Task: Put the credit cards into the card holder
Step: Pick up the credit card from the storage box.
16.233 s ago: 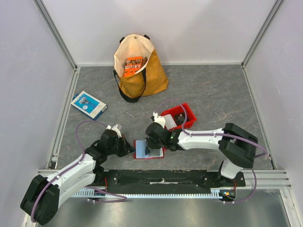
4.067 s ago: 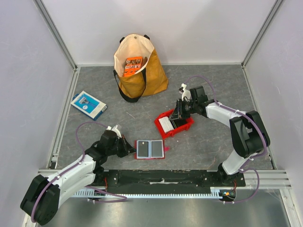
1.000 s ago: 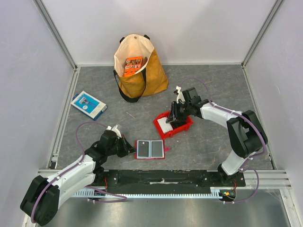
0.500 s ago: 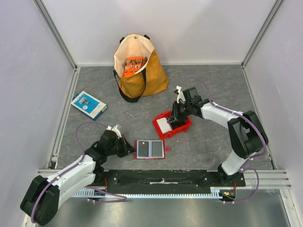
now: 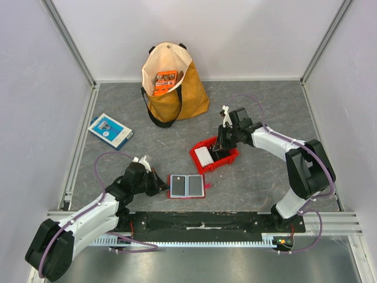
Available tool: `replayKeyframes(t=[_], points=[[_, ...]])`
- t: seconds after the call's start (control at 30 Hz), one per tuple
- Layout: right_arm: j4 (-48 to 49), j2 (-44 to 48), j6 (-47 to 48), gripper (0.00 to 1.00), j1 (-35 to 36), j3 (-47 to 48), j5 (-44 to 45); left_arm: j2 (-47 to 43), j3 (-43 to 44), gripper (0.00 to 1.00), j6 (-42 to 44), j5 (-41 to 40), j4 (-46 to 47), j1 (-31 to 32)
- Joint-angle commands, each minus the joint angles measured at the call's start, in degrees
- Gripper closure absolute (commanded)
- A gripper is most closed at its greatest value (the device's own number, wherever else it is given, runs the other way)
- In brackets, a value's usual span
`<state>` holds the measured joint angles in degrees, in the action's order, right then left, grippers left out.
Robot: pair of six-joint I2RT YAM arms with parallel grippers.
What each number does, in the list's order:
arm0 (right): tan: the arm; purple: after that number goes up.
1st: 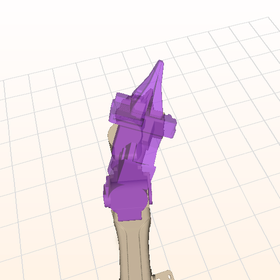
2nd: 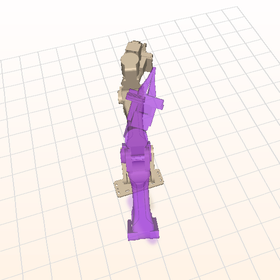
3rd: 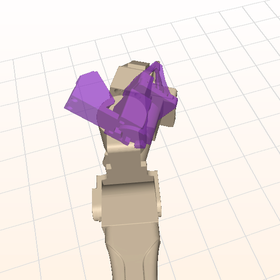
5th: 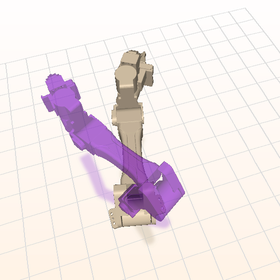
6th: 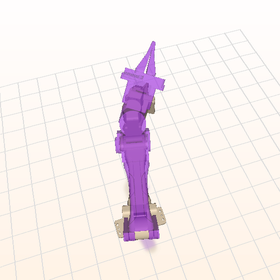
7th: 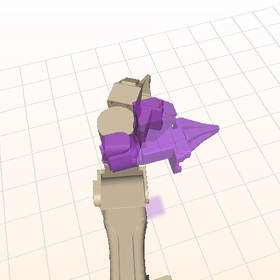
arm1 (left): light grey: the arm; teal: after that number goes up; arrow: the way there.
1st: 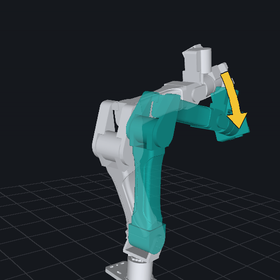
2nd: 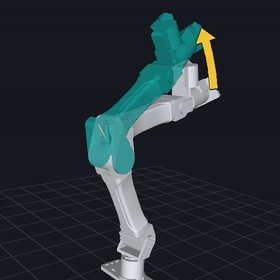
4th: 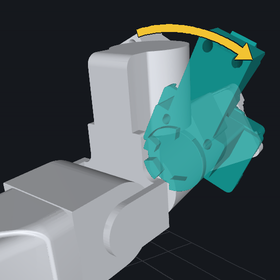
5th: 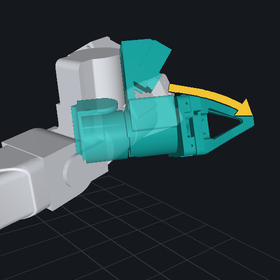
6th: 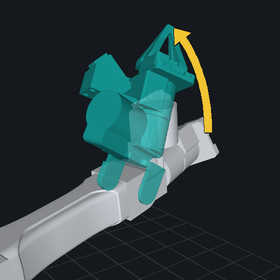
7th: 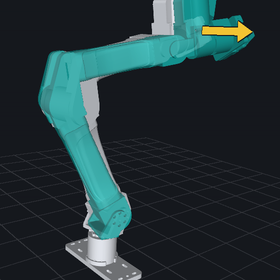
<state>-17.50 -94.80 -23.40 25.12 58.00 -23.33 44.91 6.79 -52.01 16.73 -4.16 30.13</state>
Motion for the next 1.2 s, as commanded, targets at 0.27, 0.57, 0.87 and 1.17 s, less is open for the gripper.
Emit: replayKeyframes(t=[0.27,0.57,0.87,1.17], points=[[-3.1,-3.2,2.1,0.84,3.8,4.1,7.8,-0.4,0.8,0.98,0.9,1.3,1.6,0.0],[-4.6,-2.0,3.1,1.0,4.9,5.2,11.8,-0.3,0.9,0.98,0.9,1.4,1.5,0.0],[-7.5,7.0,4.9,1.0,5.0,9.3,18.1,-0.9,1.2,0.98,1.0,2.0,1.4,0.1],[-4.7,16.7,-1.6,1.0,9.6,6.1,20.2,-0.8,1.7,0.98,0.9,3.2,1.6,0.0]])
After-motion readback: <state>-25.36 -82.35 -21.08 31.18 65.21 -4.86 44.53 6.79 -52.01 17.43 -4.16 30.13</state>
